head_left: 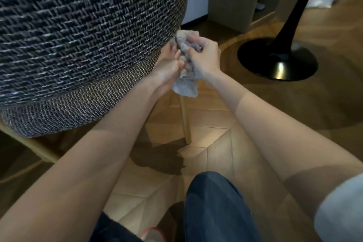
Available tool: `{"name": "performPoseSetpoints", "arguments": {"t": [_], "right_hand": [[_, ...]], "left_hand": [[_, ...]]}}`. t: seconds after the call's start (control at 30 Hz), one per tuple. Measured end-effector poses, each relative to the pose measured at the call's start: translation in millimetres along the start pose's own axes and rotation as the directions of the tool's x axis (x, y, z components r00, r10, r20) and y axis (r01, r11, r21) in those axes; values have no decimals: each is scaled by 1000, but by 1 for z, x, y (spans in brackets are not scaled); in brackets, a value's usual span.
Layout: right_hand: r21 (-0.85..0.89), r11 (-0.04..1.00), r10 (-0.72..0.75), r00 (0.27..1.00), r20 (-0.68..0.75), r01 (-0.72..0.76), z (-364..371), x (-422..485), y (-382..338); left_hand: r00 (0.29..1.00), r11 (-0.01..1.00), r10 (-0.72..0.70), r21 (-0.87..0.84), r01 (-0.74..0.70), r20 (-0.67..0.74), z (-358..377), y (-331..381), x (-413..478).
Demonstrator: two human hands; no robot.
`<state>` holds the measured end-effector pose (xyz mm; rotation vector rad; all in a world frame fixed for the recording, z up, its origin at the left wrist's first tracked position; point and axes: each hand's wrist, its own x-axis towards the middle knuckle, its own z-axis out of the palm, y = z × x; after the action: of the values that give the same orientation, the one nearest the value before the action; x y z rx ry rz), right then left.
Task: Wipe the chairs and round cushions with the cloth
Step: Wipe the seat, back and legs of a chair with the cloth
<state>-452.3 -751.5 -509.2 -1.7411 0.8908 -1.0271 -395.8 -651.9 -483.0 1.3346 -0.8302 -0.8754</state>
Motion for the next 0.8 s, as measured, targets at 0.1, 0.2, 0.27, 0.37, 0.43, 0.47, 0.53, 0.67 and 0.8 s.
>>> {"name": "performPoseSetpoints", "arguments": {"t": [0.1, 0.2, 0.27, 0.37, 0.43, 0.47, 0.53, 0.67, 0.8], "right_hand": [[-12, 1000, 6, 994, 108, -5, 8, 9, 18], [25, 1000, -13, 976, 217, 8, 15, 15, 32], [41, 999, -17, 966, 257, 7, 19, 17, 36], [39, 998, -61, 984, 165, 55, 31, 15, 38], [15, 995, -102, 994, 50, 101, 39, 12, 35], [1, 993, -122, 992, -12, 122, 41, 11, 31], [-20, 989, -150, 981, -122, 148, 42, 13, 24], [13, 964, -254, 929, -270, 267, 38, 24, 10], [21, 936, -335, 906, -259, 352, 45, 33, 5]], "left_hand": [[999, 990, -33, -134, 30, -16, -3, -8, 12], [991, 996, -34, -86, 23, -131, -11, -4, 13], [963, 987, 33, 159, 10, -267, -16, 0, 7], [913, 640, 300, 768, 22, -276, -34, -3, -5], [935, 254, 344, 967, -4, -87, -51, -14, -8], [947, 136, 318, 991, 5, -48, -57, -19, -8], [957, 28, 290, 1000, 6, -14, -66, -26, -8], [953, -119, 287, 990, -70, 102, -73, -39, -5], [944, -186, 308, 981, -61, 118, -71, -43, -4]]}}
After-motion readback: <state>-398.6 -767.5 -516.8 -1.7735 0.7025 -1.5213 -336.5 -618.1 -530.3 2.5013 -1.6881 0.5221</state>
